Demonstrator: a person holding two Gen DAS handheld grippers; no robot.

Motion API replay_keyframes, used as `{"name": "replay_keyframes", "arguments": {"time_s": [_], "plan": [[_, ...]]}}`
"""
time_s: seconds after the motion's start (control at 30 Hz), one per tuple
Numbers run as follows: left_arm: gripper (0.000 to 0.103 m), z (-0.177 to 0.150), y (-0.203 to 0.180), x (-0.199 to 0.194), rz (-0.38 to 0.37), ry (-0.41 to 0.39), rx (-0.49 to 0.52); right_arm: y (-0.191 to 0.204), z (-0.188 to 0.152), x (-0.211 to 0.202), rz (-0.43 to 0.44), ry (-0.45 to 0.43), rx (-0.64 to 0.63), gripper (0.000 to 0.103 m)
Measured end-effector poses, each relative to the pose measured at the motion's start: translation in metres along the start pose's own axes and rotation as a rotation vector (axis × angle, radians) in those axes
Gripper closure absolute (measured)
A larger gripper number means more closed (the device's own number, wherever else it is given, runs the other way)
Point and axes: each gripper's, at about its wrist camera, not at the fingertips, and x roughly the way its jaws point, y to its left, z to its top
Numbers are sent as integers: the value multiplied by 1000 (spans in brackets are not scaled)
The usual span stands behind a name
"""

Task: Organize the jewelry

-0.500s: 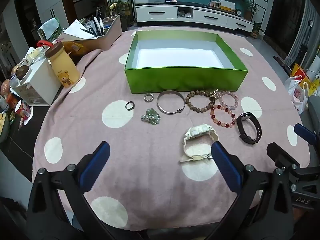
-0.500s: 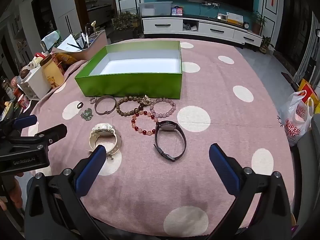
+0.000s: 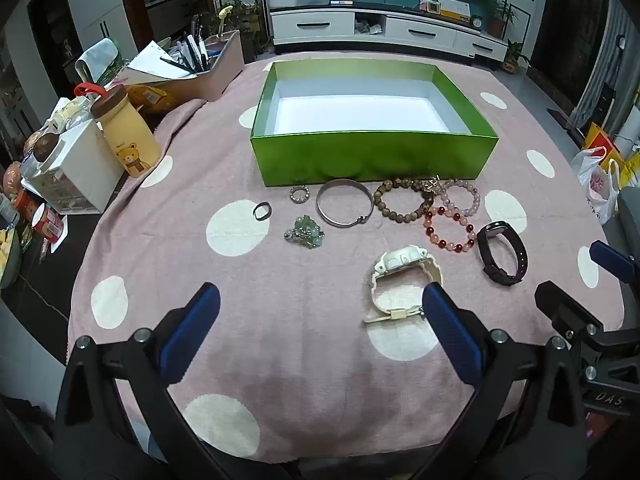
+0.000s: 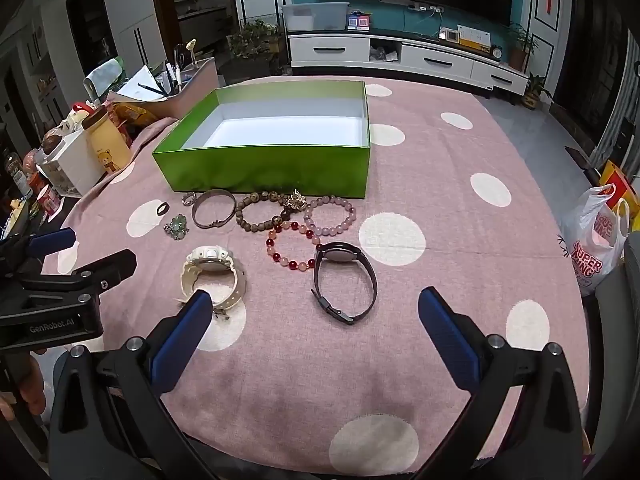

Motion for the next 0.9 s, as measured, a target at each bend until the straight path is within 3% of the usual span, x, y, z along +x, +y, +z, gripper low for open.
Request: {"name": "replay_keyframes", "arguments": {"time_s": [0.9], "plan": [[2, 0, -1, 1, -7, -3, -4, -2, -2, -5, 7, -6, -3, 1]]}}
